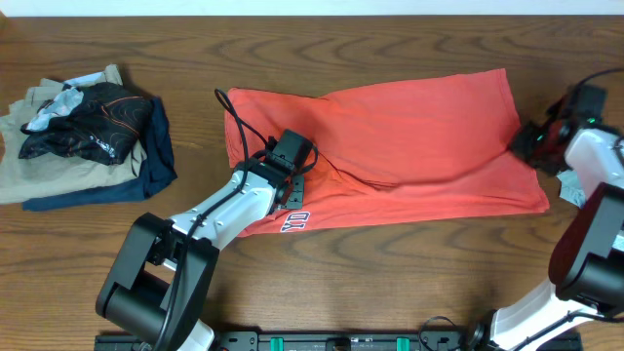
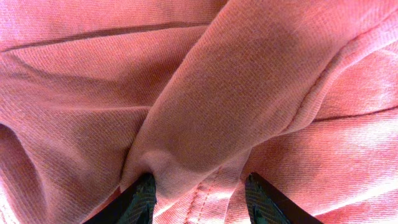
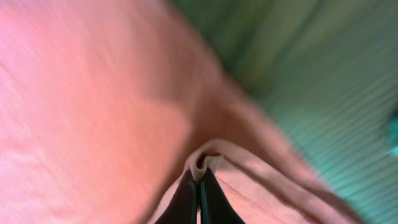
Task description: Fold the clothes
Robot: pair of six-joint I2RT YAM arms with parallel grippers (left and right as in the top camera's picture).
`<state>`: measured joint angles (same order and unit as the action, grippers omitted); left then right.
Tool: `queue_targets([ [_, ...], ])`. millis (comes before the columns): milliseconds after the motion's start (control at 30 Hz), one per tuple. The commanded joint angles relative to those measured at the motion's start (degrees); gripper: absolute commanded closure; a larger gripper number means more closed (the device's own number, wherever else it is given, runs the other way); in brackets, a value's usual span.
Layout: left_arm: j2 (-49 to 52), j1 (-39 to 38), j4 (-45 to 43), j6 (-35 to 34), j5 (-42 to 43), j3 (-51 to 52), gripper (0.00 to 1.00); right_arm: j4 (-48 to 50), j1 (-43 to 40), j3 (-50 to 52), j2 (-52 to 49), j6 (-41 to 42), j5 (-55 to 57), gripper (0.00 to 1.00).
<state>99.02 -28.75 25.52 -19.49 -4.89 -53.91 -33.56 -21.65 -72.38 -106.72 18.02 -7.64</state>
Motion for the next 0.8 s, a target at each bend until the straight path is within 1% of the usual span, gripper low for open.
queue_targets([
  [0, 0.2, 0.1, 0.3, -0.1, -0.3, 0.4, 0.51, 0.3, -1.0, -2.7, 2.3, 2.0, 5.2, 0.99],
  [133, 0.2, 0.1, 0.3, -0.1, -0.3, 0.4, 0.51, -0.7, -0.8, -2.6, 1.9, 3.0, 8.5, 0.99],
  [167, 0.2, 0.1, 0.3, -0.1, -0.3, 0.4, 0.51, -1.3, -0.8, -2.6, 1.9, 3.0, 9.6, 0.92],
  [200, 0.2, 0.1, 0.3, -0.1, -0.3, 0.4, 0.51, -1.9, -0.7, -2.6, 1.9, 3.0, 10.5, 0.74],
  [233, 0.2, 0.1, 0.3, -0.1, -0.3, 0.4, 0.52, -2.3, -0.7, -2.6, 1.9, 3.0, 10.6, 0.52],
  [267, 0.2, 0.1, 0.3, -0.1, -0.3, 0.4, 0.51, -2.6, -0.8, -2.6, 1.9, 2.9, 10.6, 0.39],
  [300, 0.2, 0.1, 0.1, -0.1, -0.8, 0.4, 0.51, -3.0, -0.9, -2.6, 1.9, 2.5, 10.6, 0.32],
  [333, 0.2, 0.1, 0.0, -0.1, -1.7, 0.4, 0.51, -3.6, -0.9, -2.6, 1.9, 1.5, 10.6, 0.31],
  [367, 0.2, 0.1, -0.2, -0.1, -2.3, 0.4, 0.52, -4.1, -0.8, -2.6, 1.9, 0.5, 10.6, 0.31],
  [433, 0.1, 0.1, -0.6, -0.1, -3.3, 0.2, 0.51, -5.8, -0.8, -2.6, 1.9, -1.2, 10.4, 0.36],
  [467, 0.1, 0.2, -0.6, -0.1, -3.6, 0.0, 0.51, -6.8, -0.8, -2.6, 1.9, -1.9, 10.4, 0.41],
  [500, 0.1, 0.2, -0.6, -0.1, -3.8, -0.2, 0.51, -8.0, -0.8, -2.6, 1.9, -2.8, 10.4, 0.47],
  [600, 0.1, 1.1, -1.0, -0.2, -4.0, -0.5, 0.51, -10.8, -0.8, -2.0, 1.8, -4.4, 10.4, 0.72],
  [633, 0.1, 1.9, -1.4, -0.6, -4.0, -0.5, 0.51, -11.1, -0.8, -1.0, 1.8, -4.9, 10.4, 0.76],
  [767, 0.1, 4.7, -1.7, -2.2, -3.9, -0.5, 0.51, -10.0, -0.8, 4.0, 1.8, -5.0, 10.2, 0.85],
])
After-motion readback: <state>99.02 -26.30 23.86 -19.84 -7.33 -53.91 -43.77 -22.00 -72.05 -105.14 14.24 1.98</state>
